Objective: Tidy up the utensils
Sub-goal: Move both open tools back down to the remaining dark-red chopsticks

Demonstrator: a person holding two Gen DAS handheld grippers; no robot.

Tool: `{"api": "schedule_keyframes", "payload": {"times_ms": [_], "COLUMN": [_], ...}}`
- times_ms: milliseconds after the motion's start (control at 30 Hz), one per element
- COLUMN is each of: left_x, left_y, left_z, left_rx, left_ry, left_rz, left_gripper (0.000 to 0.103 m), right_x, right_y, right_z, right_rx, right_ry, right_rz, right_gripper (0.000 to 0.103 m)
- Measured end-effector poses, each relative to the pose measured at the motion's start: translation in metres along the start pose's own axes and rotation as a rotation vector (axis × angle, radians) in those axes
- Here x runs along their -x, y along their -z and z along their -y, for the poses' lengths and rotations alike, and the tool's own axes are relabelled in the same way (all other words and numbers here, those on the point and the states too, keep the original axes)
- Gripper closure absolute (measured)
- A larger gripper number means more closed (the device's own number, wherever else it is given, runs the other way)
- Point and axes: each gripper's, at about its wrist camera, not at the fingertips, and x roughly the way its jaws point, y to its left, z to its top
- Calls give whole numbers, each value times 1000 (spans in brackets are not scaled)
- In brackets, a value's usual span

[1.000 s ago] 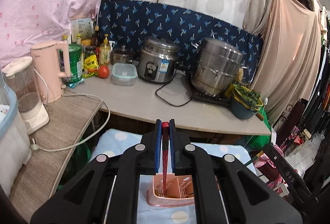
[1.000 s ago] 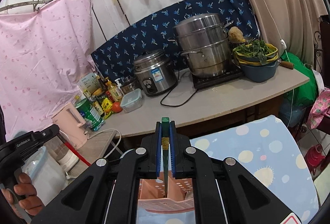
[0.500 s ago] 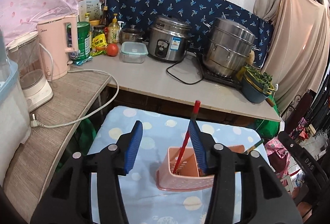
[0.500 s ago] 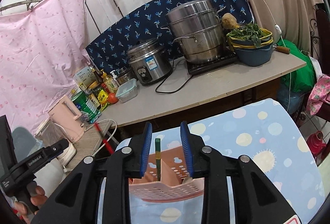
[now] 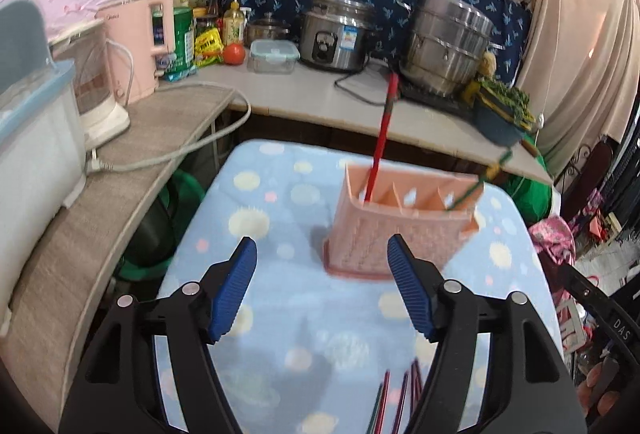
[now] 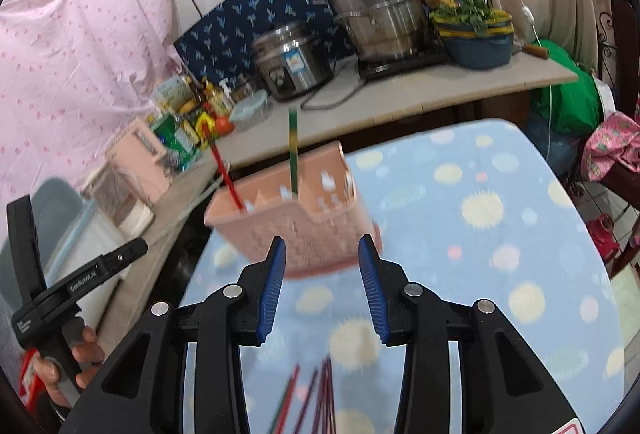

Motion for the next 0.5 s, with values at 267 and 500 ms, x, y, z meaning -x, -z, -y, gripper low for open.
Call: {"api": "schedule_keyframes", "payload": {"times_ms": [267, 500], "left_x": [7, 15], "left_y": [83, 148], "left_z": [-10, -15], "left_rx": [-12, -43], "left_ry": [-27, -38], "left_rz": [-131, -231], "left_gripper": [39, 39], "right_x": [20, 33], "right_y": [93, 163], "right_z": [14, 21], "right_rx": [25, 75], "right_ry": [51, 93], "right_rz": [-148, -245], "right_gripper": [66, 66]}}
